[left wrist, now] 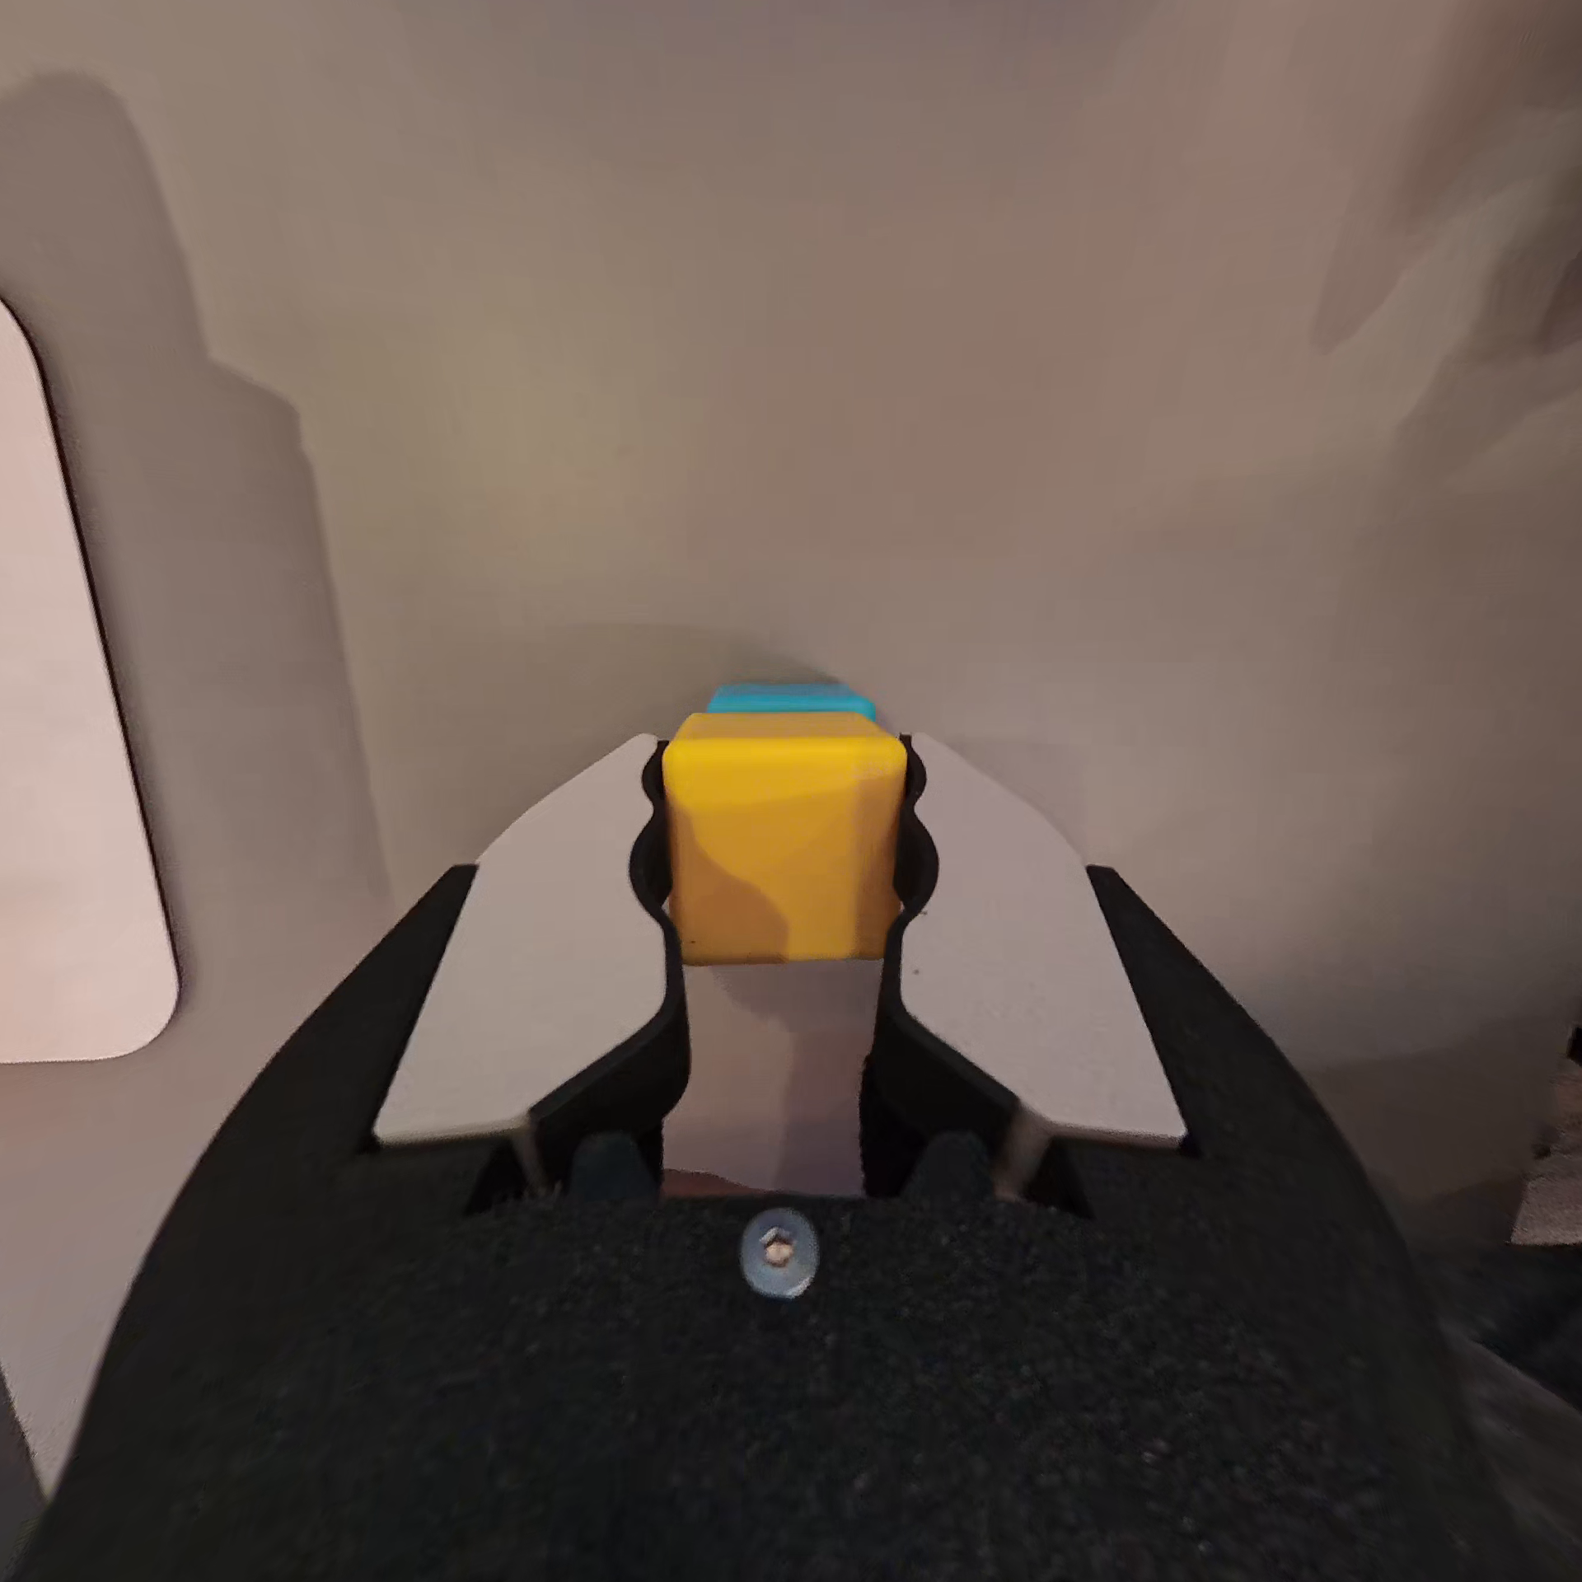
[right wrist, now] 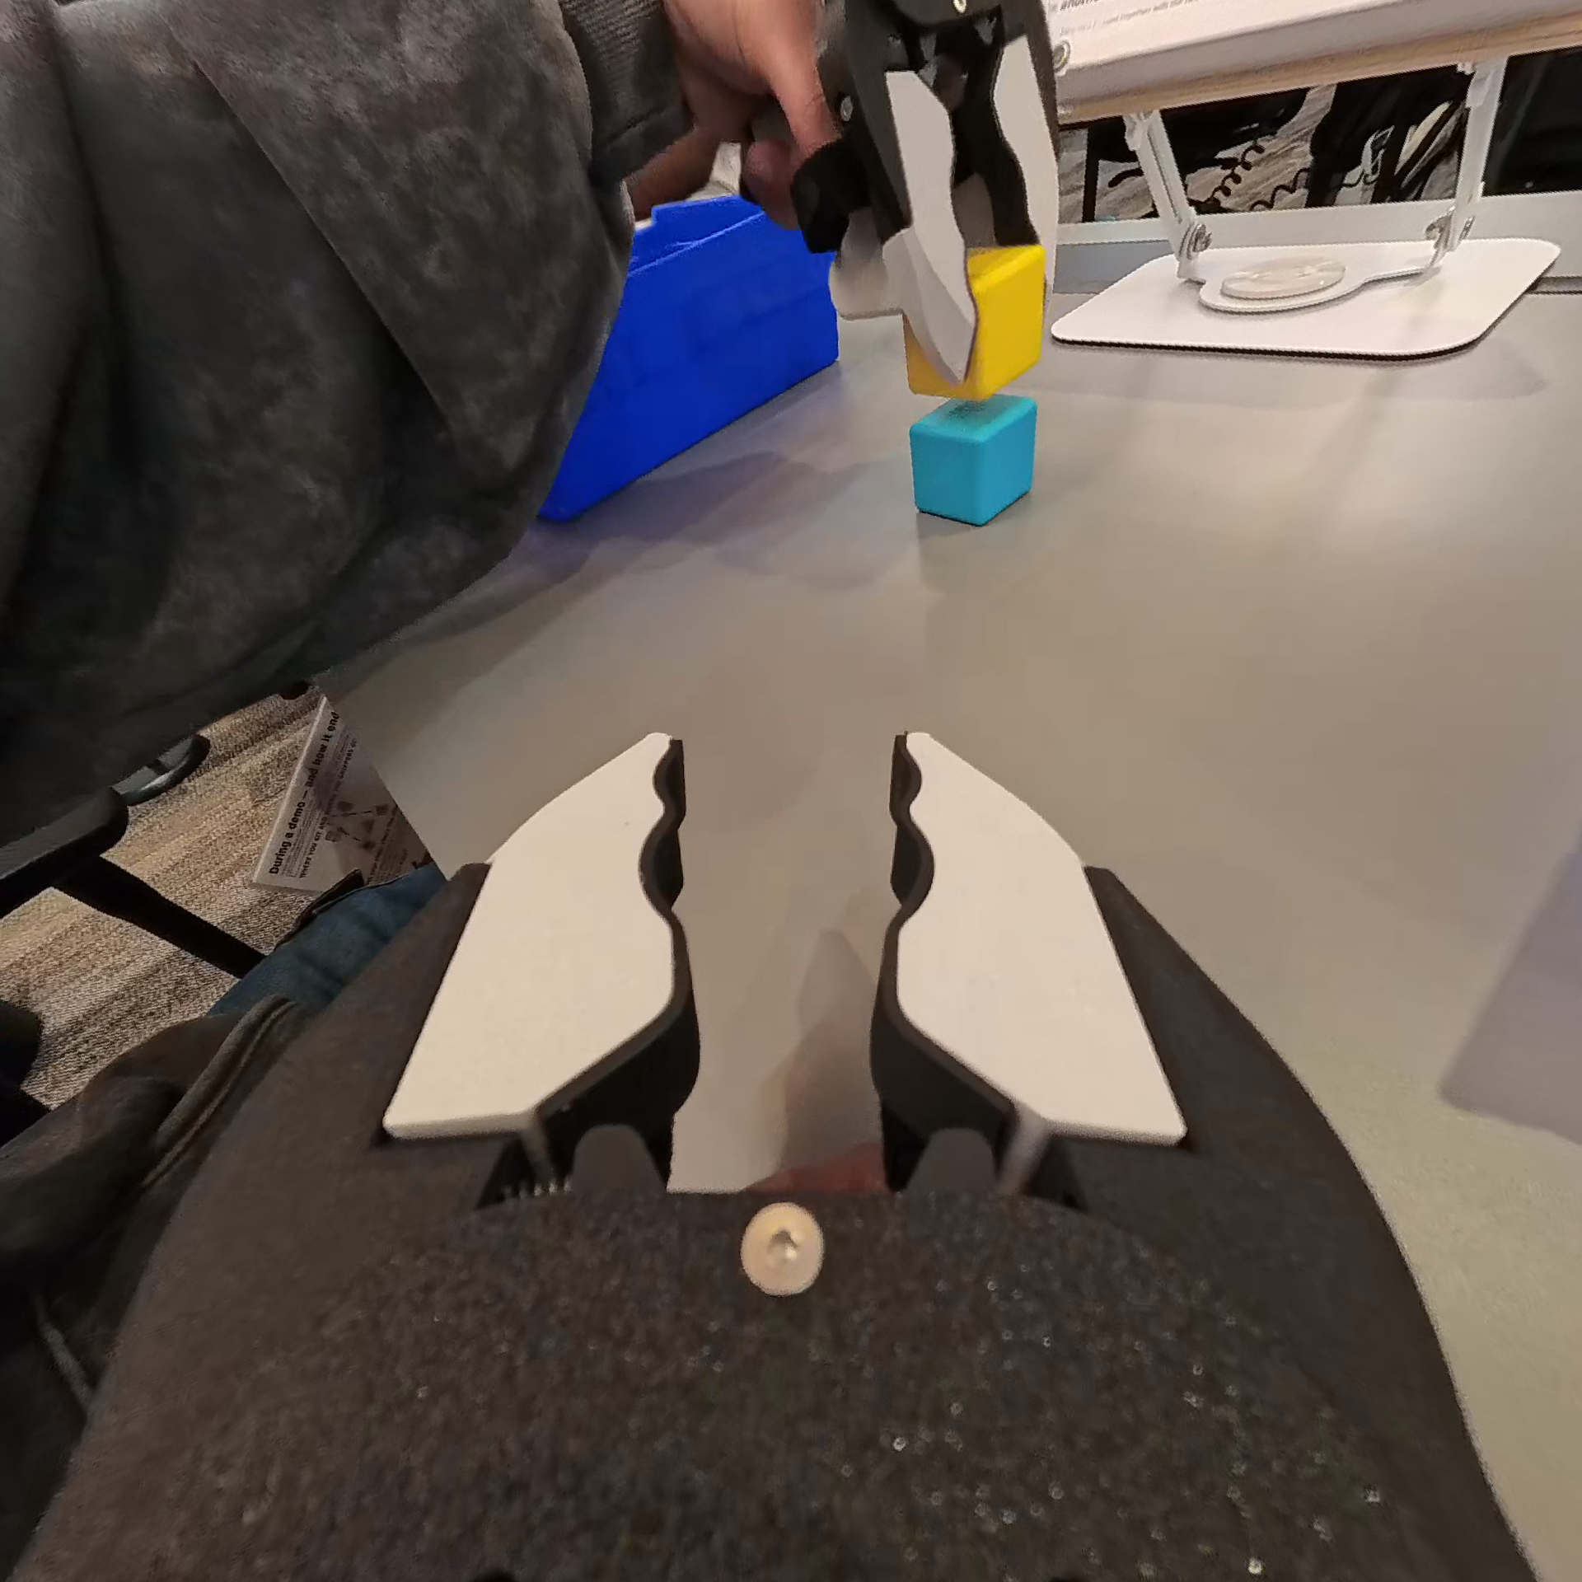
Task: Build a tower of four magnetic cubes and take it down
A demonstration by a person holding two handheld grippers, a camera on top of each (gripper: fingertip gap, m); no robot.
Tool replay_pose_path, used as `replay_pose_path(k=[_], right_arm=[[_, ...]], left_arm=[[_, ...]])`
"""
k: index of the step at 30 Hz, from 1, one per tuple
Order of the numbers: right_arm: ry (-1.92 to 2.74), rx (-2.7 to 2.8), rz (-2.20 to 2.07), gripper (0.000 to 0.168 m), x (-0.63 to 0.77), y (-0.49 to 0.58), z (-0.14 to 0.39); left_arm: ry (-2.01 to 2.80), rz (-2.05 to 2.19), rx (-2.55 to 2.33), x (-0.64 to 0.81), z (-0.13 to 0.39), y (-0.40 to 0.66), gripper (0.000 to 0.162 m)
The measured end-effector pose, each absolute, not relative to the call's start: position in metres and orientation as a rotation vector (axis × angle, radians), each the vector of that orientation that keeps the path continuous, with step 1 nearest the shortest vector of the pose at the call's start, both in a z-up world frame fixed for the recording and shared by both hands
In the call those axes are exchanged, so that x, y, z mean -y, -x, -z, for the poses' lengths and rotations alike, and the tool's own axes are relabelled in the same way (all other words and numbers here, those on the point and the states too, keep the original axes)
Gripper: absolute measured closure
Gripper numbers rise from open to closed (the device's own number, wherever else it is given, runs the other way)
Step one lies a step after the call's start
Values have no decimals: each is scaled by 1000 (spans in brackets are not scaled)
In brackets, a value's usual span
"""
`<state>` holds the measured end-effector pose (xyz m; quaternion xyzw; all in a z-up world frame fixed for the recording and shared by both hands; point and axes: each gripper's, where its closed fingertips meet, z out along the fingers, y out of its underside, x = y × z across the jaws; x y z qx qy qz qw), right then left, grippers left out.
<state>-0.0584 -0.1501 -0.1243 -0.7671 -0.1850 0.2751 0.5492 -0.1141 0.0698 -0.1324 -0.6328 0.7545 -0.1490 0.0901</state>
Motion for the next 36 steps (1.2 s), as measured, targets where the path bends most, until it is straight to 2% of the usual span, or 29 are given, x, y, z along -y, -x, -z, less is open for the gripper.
replay_pose_path(k=[13, 14, 16, 18, 21, 26, 28, 30, 33, 36], right_arm=[[1818, 443, -652, 122, 151, 59, 124], [1818, 444, -653, 122, 151, 59, 124], [1817, 444, -653, 122, 151, 59, 124], [1817, 446, -654, 122, 151, 59, 124], [1819, 446, -655, 122, 151, 59, 125], [1816, 443, -658, 122, 151, 59, 124], [1819, 441, -661, 122, 151, 59, 124], [1822, 443, -663, 122, 151, 59, 125], [1821, 446, -663, 122, 152, 59, 125], [1831, 455, -665, 122, 151, 60, 126]], left_arm=[[1843, 497, -2237, -69, 143, 111, 112], [1852, 484, -2230, -70, 143, 111, 110], [1907, 470, -2205, -70, 141, 112, 94], [1942, 510, -2173, -66, 131, 111, 88], [1893, 506, -2099, -60, 98, 112, 78], [1720, 489, -1595, -58, -12, 138, 81], [1706, 501, -1309, -50, -48, 171, 94], [1698, 489, -1067, -34, -62, 212, 88], [1707, 423, -798, 0, -47, 279, 87], [1832, 382, -654, 38, 5, 330, 82]])
